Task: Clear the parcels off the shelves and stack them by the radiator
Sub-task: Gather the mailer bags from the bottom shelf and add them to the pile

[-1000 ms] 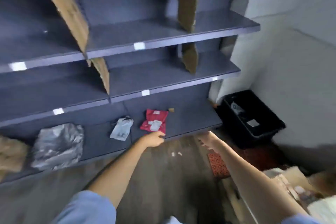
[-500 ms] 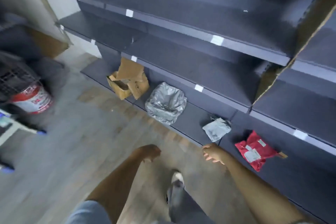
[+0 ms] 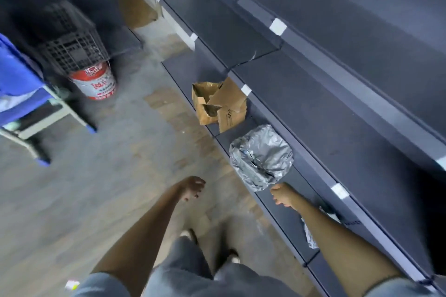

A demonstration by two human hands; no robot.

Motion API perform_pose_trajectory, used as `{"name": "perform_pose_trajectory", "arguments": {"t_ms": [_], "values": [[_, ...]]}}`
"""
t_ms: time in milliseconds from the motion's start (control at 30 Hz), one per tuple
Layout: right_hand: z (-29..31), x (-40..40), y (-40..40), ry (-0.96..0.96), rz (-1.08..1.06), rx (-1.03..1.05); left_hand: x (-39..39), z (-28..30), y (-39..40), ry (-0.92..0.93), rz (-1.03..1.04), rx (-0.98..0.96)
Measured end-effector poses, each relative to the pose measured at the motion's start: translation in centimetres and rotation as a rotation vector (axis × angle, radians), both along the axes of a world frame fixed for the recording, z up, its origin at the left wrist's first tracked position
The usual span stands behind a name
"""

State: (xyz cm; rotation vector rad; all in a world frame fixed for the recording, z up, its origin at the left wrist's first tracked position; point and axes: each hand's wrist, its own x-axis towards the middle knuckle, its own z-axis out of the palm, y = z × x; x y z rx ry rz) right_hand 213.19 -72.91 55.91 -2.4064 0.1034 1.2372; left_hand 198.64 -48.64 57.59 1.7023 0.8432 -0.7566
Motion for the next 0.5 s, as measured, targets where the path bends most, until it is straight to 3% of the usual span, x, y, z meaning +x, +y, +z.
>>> {"name": "perform_pose_trajectory", "arguments": {"t_ms": [67, 233, 367, 500], "values": [[-1.9, 1.2, 4.1, -0.009, 0.078, -0.012, 1.6, -1.5, 2.8, -0.017, 0.149, -0.08], [-9.0, 5.0, 13.3, -0.028, 0.134, -0.02, 6.1, -7.7, 10.0, -0.019, 0.269, -0.179], [-15.7, 7.7, 18.3, 0.031, 0.155, -0.055, 7.6, -14.7, 15.2, -0.057, 0.391, -0.04], [-23.4, 11.9, 21.1, -0.004, 0.143, -0.147, 9.5, -22.7, 16.5, 0.011, 0.364, 0.061]]}}
